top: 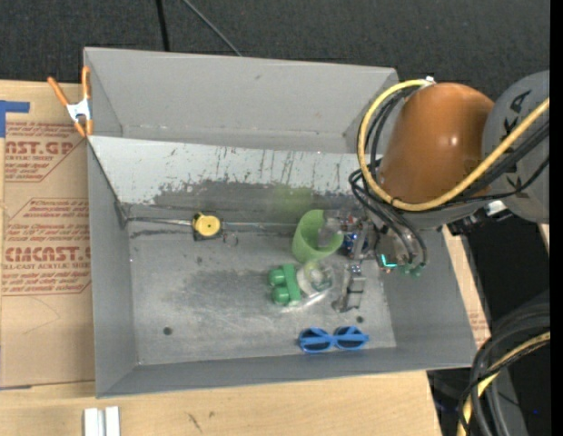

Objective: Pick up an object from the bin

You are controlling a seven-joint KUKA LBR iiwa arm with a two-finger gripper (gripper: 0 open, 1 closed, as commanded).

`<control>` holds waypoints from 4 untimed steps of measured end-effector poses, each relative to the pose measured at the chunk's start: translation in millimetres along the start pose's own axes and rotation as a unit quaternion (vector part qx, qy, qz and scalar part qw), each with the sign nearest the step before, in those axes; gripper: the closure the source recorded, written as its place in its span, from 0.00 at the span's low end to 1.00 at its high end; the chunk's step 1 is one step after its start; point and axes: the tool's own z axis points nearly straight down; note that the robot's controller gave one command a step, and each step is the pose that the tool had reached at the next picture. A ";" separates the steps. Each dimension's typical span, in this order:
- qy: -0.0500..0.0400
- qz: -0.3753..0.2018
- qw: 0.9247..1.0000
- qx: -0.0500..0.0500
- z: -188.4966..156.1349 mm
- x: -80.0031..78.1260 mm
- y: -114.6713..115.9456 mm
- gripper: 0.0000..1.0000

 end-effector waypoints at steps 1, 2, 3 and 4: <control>-0.004 -0.023 1.000 0.000 138.7 -23.1 14.7 0.00; -0.002 -0.024 1.000 0.000 134.6 -22.5 14.7 1.00; -0.003 -0.024 1.000 0.000 135.1 -22.8 14.7 0.00; -0.002 -0.200 0.980 0.001 129.1 14.5 -57.3 0.00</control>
Offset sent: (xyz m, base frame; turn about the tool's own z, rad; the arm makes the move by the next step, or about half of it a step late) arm 0.0219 0.0144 -0.1350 -0.0477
